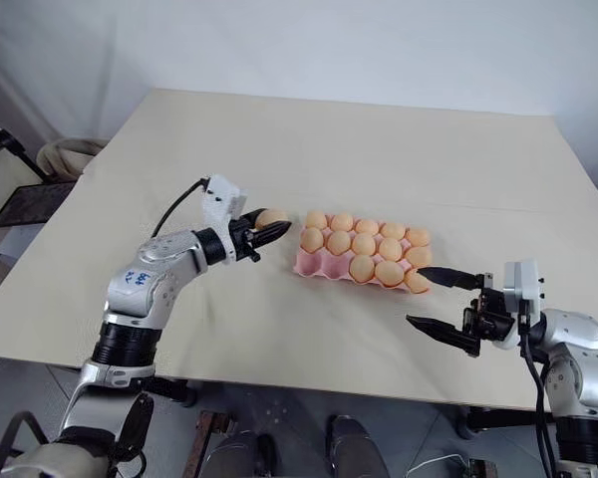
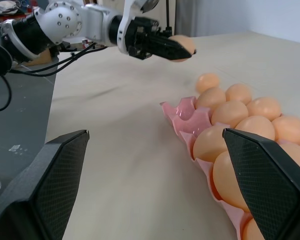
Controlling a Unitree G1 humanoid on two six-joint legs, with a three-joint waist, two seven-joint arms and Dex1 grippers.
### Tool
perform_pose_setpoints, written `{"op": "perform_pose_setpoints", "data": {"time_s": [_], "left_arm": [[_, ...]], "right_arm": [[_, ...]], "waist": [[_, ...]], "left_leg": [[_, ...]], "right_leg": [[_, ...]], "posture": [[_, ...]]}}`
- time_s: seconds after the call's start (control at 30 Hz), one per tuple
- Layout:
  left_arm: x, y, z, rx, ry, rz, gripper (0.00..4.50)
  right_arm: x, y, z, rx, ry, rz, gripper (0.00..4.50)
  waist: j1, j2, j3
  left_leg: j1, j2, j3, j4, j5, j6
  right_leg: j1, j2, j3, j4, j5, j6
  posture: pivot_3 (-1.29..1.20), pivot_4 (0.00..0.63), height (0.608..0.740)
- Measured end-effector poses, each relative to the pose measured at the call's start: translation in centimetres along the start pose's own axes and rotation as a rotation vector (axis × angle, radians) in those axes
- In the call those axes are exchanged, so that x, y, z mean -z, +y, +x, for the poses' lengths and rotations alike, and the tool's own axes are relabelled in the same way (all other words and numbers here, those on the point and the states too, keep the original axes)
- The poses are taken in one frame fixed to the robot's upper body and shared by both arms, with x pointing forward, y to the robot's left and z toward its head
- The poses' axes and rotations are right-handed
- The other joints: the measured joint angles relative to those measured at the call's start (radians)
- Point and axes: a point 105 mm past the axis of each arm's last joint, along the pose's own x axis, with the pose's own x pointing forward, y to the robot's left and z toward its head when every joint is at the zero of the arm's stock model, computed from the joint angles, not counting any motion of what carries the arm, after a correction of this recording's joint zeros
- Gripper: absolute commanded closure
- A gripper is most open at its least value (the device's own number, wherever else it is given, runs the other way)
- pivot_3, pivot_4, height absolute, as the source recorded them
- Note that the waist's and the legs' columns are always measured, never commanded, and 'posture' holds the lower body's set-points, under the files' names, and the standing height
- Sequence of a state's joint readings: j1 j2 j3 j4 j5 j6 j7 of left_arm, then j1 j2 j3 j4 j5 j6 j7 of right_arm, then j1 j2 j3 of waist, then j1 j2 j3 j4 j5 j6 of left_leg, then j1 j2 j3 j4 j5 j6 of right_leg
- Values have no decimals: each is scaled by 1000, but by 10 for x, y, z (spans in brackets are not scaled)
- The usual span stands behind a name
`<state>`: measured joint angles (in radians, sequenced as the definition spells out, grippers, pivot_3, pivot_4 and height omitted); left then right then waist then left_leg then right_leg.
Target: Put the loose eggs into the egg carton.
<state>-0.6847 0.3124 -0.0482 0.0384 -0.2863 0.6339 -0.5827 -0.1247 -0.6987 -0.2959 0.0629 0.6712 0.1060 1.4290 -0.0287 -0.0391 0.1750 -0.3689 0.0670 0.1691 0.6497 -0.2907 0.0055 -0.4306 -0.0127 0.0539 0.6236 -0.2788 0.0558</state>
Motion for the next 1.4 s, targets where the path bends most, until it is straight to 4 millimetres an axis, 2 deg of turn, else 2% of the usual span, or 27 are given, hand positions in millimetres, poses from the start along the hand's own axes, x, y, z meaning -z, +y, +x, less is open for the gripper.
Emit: {"op": "perform_pose_setpoints", "data": {"time_s": [0.13,0.3,0.4,0.5,0.67,0.9,1.23,1.4], "left_arm": [[-3,-19,12,113,7,15,2763],[-16,-47,33,277,-5,77,2763],[-9,-58,42,342,24,99,2763],[5,-60,44,369,74,102,2763],[15,-62,46,392,107,115,2763],[18,-61,46,390,120,133,2763],[35,-56,50,370,173,120,2763],[41,-60,55,377,178,96,1278]], "right_arm": [[0,4,-4,12,5,-9,0],[1,9,-6,21,12,-21,0],[2,12,-7,27,17,-34,0],[5,13,-10,42,27,-41,0],[11,10,-20,107,44,-88,0],[27,-1,-33,205,72,-118,0],[25,-8,-33,226,62,-150,0],[23,-10,-32,236,58,-157,0]], "waist": [[0,0,0],[-1,0,0],[-4,0,0],[-4,1,0],[-2,1,1],[-3,1,1],[-2,1,1],[-2,1,1]], "left_leg": [[0,0,0,0,1,2],[0,0,0,0,1,2],[1,0,0,0,1,2],[0,0,0,0,1,2],[-1,0,-1,0,1,3],[0,0,-1,0,1,4],[0,0,-1,0,1,3],[-1,0,-1,0,1,3]], "right_leg": [[0,0,0,-1,0,0],[0,0,1,-1,0,0],[0,1,1,-1,0,0],[-1,2,1,0,0,0],[0,1,1,-1,0,0],[0,1,2,0,0,0],[0,1,2,0,0,0],[-1,1,2,0,0,0]], "posture": [[0,150,740],[0,150,740],[0,150,740],[0,150,740],[0,150,740],[0,150,740],[0,150,740],[0,150,740]]}}
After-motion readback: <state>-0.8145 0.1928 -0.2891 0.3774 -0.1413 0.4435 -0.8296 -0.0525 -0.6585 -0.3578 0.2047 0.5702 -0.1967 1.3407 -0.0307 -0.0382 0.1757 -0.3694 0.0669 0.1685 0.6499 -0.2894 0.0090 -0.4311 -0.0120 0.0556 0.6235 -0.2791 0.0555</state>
